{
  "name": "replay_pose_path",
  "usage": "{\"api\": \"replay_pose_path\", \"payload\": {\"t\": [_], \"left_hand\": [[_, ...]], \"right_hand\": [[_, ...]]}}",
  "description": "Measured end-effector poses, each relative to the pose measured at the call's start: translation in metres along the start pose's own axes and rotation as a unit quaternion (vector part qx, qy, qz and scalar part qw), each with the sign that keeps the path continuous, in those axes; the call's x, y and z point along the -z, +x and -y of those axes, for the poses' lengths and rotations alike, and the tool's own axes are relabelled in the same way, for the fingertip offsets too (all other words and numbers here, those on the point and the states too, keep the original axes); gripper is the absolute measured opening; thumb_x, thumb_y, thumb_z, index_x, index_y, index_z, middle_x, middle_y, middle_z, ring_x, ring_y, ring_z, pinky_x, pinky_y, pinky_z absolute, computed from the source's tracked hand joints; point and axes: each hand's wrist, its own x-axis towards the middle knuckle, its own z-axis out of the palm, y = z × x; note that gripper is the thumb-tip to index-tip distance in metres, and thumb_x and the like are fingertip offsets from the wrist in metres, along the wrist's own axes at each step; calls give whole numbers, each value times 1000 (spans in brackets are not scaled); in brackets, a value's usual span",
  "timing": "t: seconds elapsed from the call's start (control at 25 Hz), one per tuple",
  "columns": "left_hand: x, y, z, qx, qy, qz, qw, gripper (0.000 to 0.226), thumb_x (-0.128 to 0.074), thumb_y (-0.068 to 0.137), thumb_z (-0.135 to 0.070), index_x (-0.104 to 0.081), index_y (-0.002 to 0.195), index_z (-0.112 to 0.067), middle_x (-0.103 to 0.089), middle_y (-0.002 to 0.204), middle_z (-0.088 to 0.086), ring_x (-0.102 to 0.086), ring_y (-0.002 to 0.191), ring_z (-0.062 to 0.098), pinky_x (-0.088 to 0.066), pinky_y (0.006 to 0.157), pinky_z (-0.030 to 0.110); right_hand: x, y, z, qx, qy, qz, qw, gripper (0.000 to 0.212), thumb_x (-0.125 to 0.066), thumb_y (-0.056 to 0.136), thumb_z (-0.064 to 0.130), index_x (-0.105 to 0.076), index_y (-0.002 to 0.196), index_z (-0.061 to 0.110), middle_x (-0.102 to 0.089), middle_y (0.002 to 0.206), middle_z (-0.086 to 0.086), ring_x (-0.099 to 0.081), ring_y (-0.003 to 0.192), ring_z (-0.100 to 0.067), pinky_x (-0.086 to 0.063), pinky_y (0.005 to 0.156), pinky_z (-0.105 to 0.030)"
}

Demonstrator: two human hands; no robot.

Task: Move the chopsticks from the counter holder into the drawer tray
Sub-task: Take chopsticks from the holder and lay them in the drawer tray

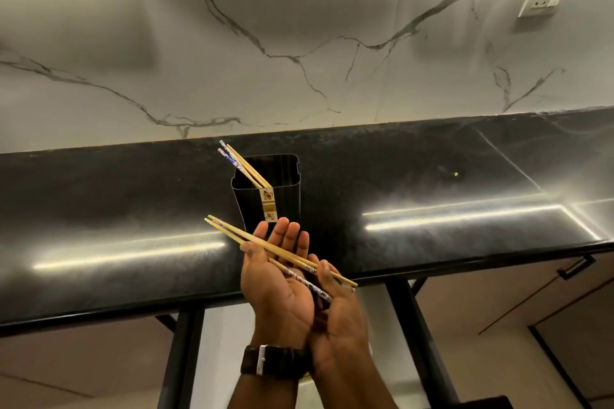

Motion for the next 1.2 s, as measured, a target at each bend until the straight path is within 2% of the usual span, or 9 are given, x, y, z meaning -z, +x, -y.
{"api": "replay_pose_path", "payload": {"t": [0.24,0.36,0.52,0.68,0.8,0.96,1.08,1.12,1.2], "left_hand": [[12,1,-7,-46,39,12,998,33,-41,107,-22,-50,135,-9,-61,68,0,-50,51,9,-45,51,25],[20,2,-14,-29,71,23,997,31,-42,106,-23,-53,131,-8,-76,87,11,-73,69,20,-59,65,34],[36,12,-23,-46,71,1,996,34,-40,107,-23,-53,133,-5,-74,112,22,-75,100,34,-57,89,48],[44,16,-35,-193,294,30,936,27,-47,104,-22,-63,121,-8,-74,114,11,-73,107,21,-55,97,42],[35,6,-23,-115,457,211,856,20,-52,102,-20,-66,112,-10,-77,108,8,-72,105,22,-56,95,45],[33,-6,2,71,370,313,872,30,-43,105,-23,-61,117,-3,-71,92,20,-70,71,30,-58,67,40],[39,2,14,54,282,197,937,27,-43,105,-24,-62,110,-6,-52,71,7,-46,53,13,-41,51,26],[39,7,13,43,231,150,960,25,-41,105,-22,-61,111,-7,-50,70,3,-43,53,11,-38,53,26],[40,17,7,10,134,101,986,23,-40,106,-23,-58,110,-10,-50,69,1,-43,54,10,-37,56,27]], "right_hand": [[22,-8,5,43,-204,20,978,13,-75,84,9,-78,96,7,-81,89,-12,-77,91,-31,-63,73,-35],[31,-7,17,138,-371,41,917,6,-75,86,11,-80,85,14,-80,81,-5,-76,87,-27,-63,73,-32],[40,-19,47,272,-408,-8,871,8,-76,86,14,-79,82,20,-79,77,-4,-76,81,-28,-64,76,-43],[48,-32,119,327,-670,6,667,11,-84,76,26,-80,79,36,-76,66,12,-74,63,-10,-65,65,-39],[17,-37,137,269,-746,76,604,7,-84,75,26,-78,74,24,-76,66,6,-72,63,-6,-62,63,-26],[-22,-2,114,274,-722,113,626,20,-80,81,31,-73,72,15,-75,66,-3,-72,61,-9,-61,63,-26],[-9,19,80,308,-668,62,675,18,-64,94,37,-71,84,24,-72,77,3,-69,71,-6,-57,68,-26],[7,20,64,314,-626,21,713,21,-57,98,39,-68,86,26,-70,83,5,-65,75,-6,-54,68,-26],[41,13,31,214,-452,-91,861,28,-46,103,43,-62,92,22,-62,89,-1,-58,78,-12,-49,67,-28]]}}
